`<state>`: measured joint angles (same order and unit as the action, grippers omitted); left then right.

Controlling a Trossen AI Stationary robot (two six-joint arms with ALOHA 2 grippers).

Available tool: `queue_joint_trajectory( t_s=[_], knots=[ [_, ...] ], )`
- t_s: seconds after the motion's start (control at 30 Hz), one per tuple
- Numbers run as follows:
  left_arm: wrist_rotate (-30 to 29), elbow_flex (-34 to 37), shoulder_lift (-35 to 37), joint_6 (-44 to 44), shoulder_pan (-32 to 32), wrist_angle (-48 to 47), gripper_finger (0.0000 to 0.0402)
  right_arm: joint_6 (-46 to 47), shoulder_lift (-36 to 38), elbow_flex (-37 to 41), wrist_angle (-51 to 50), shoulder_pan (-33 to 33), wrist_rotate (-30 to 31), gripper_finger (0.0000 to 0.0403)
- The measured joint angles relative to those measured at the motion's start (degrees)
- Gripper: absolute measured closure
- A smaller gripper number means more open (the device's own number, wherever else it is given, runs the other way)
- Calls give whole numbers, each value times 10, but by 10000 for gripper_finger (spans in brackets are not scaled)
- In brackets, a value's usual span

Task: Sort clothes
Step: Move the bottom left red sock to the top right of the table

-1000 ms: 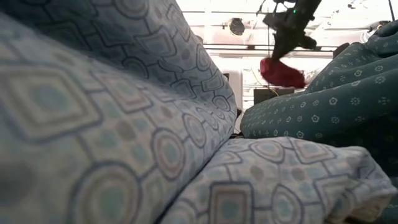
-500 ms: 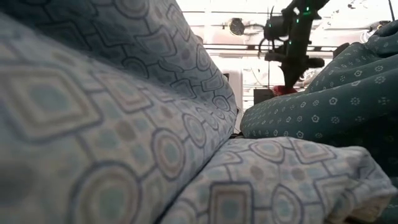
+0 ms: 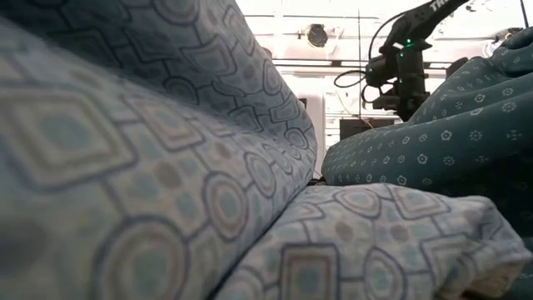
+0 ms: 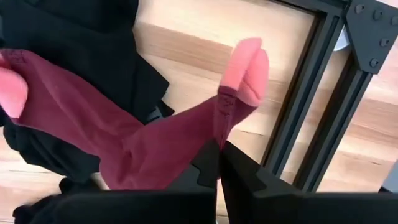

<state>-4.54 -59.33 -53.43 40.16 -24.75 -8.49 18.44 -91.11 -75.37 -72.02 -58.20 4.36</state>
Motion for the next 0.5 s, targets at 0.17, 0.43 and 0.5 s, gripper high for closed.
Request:
queue_joint_trajectory(
  t_s=[0.17, 0.43, 0.5],
  knots=[
    [0, 0, 0, 0, 0, 0, 258, -17, -13, 0, 4, 1, 3, 380],
    [0, 0, 0, -2, 0, 0, 258, -2, -23, 0, -13, 2, 31, 290],
    [0, 0, 0, -5, 0, 0, 258, -10, -22, 0, 7, 14, 13, 266]
  ],
)
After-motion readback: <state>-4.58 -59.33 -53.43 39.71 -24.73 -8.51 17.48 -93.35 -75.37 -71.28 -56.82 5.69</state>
